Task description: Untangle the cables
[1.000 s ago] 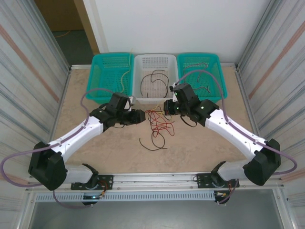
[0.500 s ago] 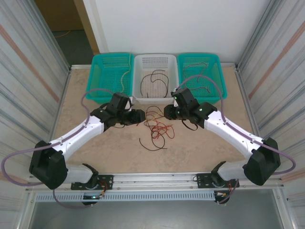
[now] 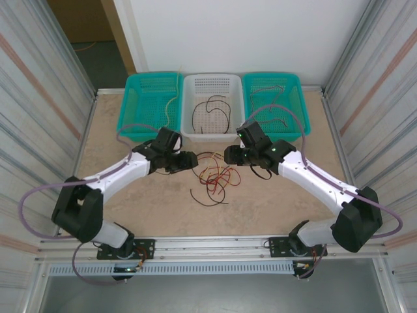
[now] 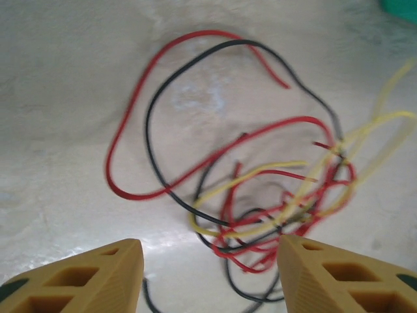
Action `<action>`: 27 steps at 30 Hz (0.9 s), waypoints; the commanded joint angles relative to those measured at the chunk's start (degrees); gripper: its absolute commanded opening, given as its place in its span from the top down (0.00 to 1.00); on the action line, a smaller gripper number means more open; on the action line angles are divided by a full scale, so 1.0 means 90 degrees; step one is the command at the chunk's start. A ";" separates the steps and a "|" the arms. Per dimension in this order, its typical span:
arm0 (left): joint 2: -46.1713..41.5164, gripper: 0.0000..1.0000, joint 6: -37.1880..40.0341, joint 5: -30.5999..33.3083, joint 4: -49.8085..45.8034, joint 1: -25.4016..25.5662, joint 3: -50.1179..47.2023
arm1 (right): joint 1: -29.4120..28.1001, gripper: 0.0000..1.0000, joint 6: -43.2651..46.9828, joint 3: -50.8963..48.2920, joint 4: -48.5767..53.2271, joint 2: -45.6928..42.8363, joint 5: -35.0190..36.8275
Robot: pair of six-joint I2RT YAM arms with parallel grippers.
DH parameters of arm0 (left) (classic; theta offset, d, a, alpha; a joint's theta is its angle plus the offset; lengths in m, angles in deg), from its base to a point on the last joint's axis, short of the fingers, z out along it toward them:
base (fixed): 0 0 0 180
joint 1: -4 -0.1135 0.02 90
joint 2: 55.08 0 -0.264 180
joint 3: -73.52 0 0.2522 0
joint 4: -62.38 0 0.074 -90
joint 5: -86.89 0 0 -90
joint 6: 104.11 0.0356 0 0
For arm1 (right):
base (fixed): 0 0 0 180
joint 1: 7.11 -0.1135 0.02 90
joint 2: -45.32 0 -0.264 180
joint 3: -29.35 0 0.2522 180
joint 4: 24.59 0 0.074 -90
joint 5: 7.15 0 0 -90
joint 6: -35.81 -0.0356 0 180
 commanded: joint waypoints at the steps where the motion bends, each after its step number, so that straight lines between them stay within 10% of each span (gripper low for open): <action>1: 0.0361 0.37 -0.0254 -0.0179 -0.0013 -0.0041 0.0187 | -0.0048 0.47 -0.0031 0.0226 0.0145 -0.0139 0.0128; 11: 0.0688 0.22 -0.1975 -0.0168 0.1243 -0.0030 -0.0282 | -0.0159 0.48 -0.0080 0.0191 0.0036 -0.0059 0.0041; 27: 0.1036 0.34 -0.2713 0.0106 0.1523 -0.0373 -0.0062 | -0.0352 0.48 -0.0104 0.0236 0.0043 -0.0048 0.0021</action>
